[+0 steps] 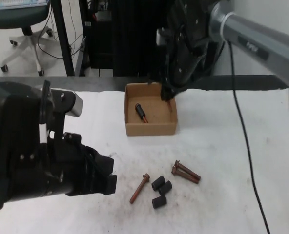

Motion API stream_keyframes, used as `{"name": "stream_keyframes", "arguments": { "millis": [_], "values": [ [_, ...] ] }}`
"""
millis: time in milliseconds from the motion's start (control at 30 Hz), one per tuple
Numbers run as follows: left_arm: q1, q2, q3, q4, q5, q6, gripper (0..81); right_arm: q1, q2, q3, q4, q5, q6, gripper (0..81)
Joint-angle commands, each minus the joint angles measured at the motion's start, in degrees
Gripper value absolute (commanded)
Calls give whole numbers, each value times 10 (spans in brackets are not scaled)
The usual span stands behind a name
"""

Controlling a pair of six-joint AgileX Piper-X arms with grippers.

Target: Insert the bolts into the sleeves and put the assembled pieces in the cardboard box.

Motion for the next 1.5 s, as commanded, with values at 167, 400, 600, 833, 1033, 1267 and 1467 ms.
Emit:
{"name": "stream_keyframes", "arguments": {
  "millis": [167, 400, 600, 833, 1033, 1267, 1467],
  "values": [
    [-1, 10, -1, -1, -26, 8, 3, 3, 25, -21, -42, 2, 0, 8],
    [-1, 14, 13, -1, -26, 8, 3, 3, 44, -21, -48, -50, -6, 68],
    [-1, 14, 14, -1, -26, 8, 3, 3, 45, -31, -71, -78, 1, 417],
    [-1, 14, 14, -1, -26, 7, 3, 2, 41, -104, 26, -80, -6, 14],
    [-1, 14, 14, -1, -21, 9, 3, 2, -16, -124, 96, -117, 5, 3],
    [-1, 17, 14, -2, -44, 88, 3, 2, -111, -122, 223, -42, -55, 3],
    [-2, 39, 13, -7, -51, 93, 3, 2, -253, 4, 234, -40, -66, 3]
  ]
}}
